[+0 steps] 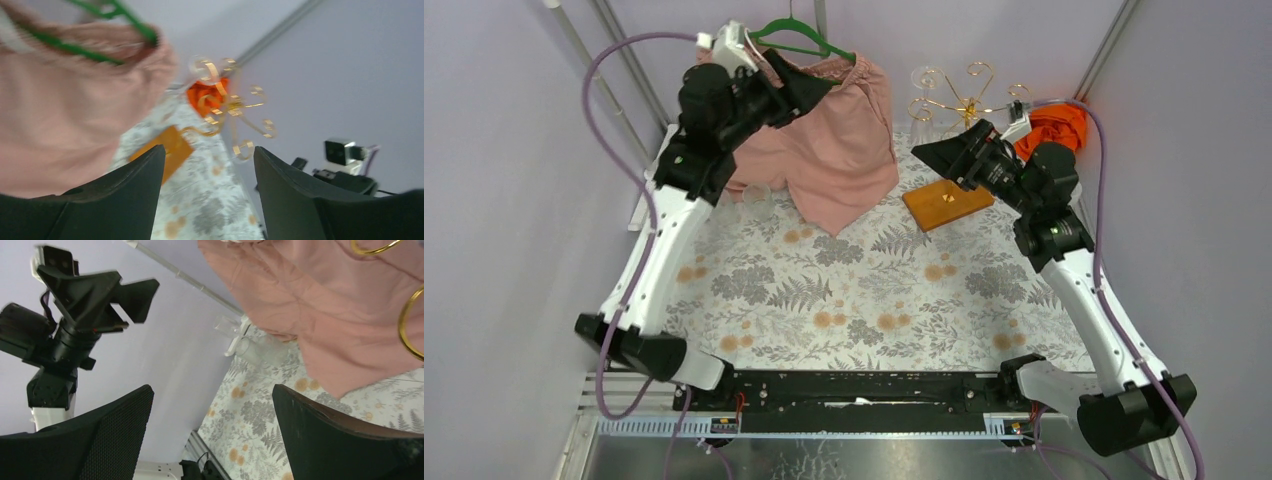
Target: Take the wine glass off the wine glass rack
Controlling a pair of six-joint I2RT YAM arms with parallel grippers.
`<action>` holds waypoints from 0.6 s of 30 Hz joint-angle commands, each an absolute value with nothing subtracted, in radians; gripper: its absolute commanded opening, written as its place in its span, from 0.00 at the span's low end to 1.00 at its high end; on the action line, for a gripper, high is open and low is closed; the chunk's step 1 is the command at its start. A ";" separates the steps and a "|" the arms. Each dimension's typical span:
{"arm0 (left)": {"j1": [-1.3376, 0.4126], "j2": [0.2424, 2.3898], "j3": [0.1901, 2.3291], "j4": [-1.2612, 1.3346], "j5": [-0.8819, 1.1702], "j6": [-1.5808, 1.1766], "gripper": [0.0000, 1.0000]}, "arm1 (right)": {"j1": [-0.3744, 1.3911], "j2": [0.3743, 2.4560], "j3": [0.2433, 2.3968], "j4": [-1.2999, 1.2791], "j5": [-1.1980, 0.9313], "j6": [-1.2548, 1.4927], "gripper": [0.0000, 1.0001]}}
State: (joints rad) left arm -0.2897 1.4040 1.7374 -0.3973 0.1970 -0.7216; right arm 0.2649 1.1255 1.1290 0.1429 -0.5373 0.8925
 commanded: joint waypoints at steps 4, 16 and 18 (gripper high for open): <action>-0.370 1.683 1.905 -0.135 0.409 -0.913 0.73 | 0.252 0.981 1.205 -0.052 -0.359 0.726 0.98; -0.418 2.110 2.311 -0.175 0.375 -0.993 0.72 | 0.252 0.908 1.280 -0.196 -0.175 0.623 0.94; -0.420 2.153 2.339 -0.161 0.376 -1.005 0.72 | 0.251 0.905 1.284 -0.198 -0.160 0.617 0.93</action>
State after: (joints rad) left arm -0.4095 2.0892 2.2654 -0.2157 0.3840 -0.9710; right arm 0.2550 0.9188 1.2407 -0.1825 -0.2245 0.6586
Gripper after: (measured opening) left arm 0.720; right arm 0.941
